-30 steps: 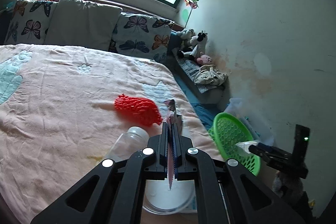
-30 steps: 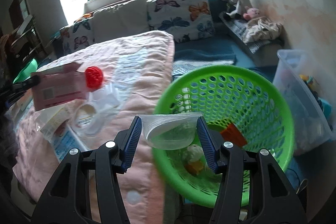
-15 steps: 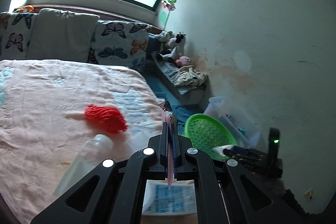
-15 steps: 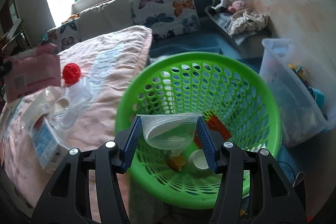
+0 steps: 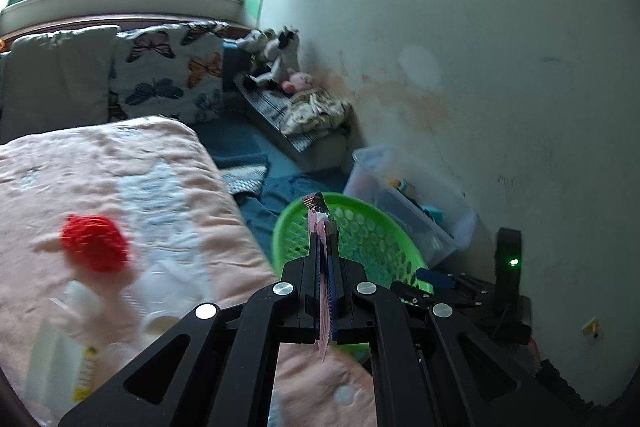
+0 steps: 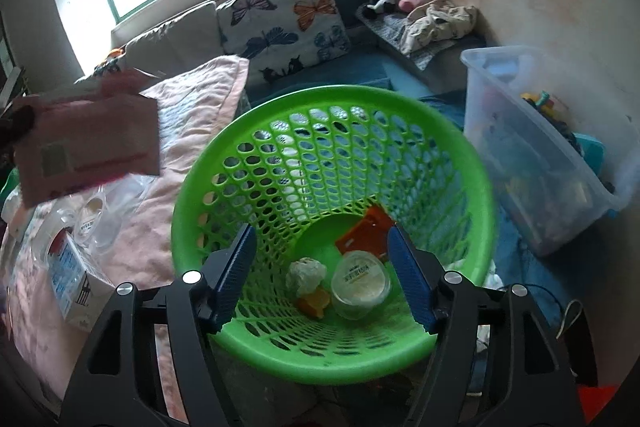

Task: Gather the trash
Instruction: 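Open the left gripper over the green basket to drop the pink packet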

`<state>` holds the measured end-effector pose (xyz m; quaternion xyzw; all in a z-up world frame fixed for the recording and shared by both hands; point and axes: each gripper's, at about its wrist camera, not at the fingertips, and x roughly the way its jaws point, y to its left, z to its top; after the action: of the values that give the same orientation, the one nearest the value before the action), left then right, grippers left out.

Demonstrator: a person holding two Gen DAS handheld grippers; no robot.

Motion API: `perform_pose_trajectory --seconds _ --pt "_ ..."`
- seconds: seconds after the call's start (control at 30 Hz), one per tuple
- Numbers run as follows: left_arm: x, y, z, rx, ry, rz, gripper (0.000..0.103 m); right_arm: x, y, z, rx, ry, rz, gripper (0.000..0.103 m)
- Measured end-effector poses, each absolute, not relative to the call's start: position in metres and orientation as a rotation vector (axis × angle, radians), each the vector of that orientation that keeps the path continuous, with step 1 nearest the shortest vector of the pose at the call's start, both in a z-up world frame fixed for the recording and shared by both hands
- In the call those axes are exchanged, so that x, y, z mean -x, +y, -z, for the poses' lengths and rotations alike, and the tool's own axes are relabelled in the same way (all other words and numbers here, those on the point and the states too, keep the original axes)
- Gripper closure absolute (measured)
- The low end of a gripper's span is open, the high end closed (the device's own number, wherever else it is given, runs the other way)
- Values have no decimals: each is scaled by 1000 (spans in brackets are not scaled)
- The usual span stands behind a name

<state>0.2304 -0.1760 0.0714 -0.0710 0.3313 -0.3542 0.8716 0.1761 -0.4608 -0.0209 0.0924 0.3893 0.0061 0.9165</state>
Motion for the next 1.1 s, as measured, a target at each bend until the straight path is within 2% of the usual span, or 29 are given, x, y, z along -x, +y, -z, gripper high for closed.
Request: perform_pose_trajectory --seconds 0.23,0.37,0.67,0.77,0.83,1.1 --pt "-236 -229 -49 79 763 764 100 -150 -477 14 -221 765 6 34" --pt "-238 -251 -36 61 803 766 99 -135 -484 13 -242 749 10 29" --pt "-231 -269 -20 19 841 776 96 -123 -483 16 -277 748 -7 29" --pt "-228 -267 -20 25 847 779 86 -120 -479 13 -278 743 -15 29" --pt "-225 -263 -22 29 837 774 65 -119 -476 10 -275 737 -18 29" --pt "-213 -238 -30 44 816 743 64 -112 -464 1 -264 724 -34 29"
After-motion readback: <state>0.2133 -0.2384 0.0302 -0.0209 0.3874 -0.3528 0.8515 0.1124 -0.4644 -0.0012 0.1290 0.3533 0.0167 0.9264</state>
